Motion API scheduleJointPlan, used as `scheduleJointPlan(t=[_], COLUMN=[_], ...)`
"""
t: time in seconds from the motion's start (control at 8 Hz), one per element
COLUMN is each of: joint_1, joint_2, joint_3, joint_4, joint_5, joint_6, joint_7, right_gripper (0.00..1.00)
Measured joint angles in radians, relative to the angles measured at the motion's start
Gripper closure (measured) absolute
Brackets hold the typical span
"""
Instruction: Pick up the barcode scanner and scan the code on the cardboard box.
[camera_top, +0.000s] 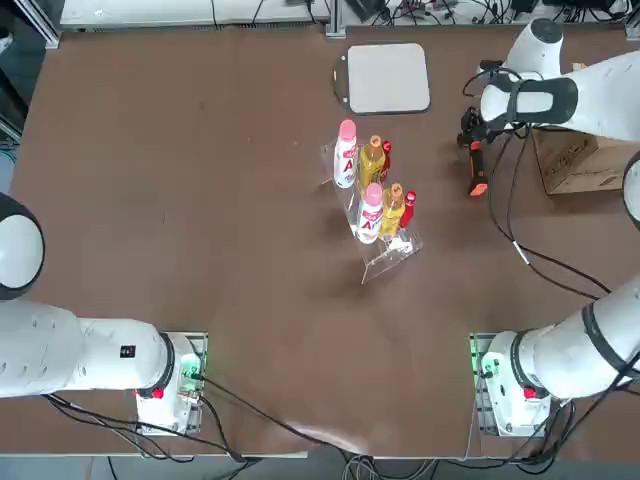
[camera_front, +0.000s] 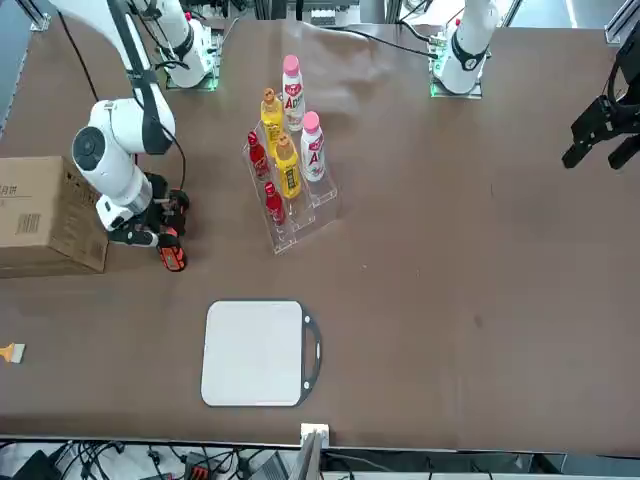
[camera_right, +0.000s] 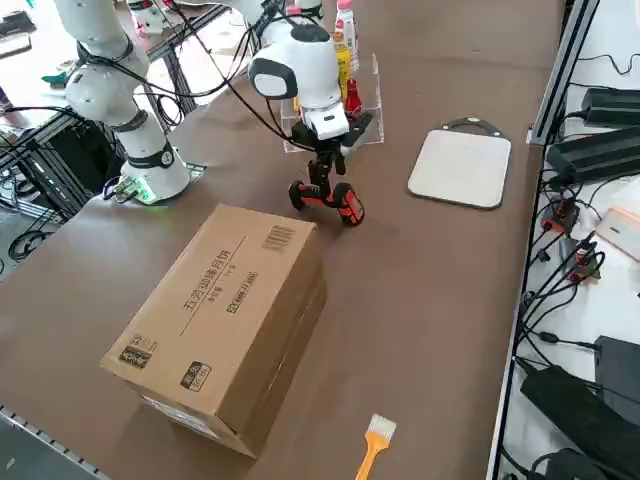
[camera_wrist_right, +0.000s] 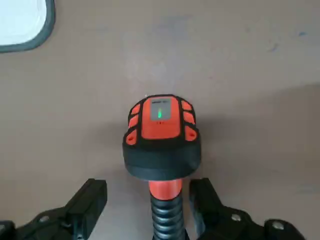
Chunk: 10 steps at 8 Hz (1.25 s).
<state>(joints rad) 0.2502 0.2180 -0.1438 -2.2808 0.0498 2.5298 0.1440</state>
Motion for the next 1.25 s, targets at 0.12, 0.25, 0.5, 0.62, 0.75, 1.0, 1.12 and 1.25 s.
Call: scheduleJointPlan(t=[0.12, 0.25, 0.5, 0.62, 0.75, 1.0, 1.12, 1.25], joint_1=[0.003, 0.002, -0.011, -0.019, -0.022, -0.022, -0.022, -0.021], joint_2=[0.015, 0.034, 0.073, 0.086, 0.093, 0.1, 0.104, 0.109], joint_3=[0.0, 0.0, -0.006, -0.007, -0.007, -0.007, -0.006, -0.005], joint_4=[0.0, 0.0, 0.0, 0.0, 0.0, 0.0, 0.0, 0.0], joint_5=[0.0, -0.001, -0.001, -0.001, -0.001, -0.001, -0.001, -0.001], joint_6=[0.003, 0.014, 0.054, 0.062, 0.064, 0.073, 0.075, 0.076], joint_7=[-0.005, -0.02, -0.084, -0.1, -0.106, -0.108, -0.108, -0.109], right_gripper=[0.0, 0.0, 0.0, 0.0, 0.0, 0.0, 0.0, 0.0])
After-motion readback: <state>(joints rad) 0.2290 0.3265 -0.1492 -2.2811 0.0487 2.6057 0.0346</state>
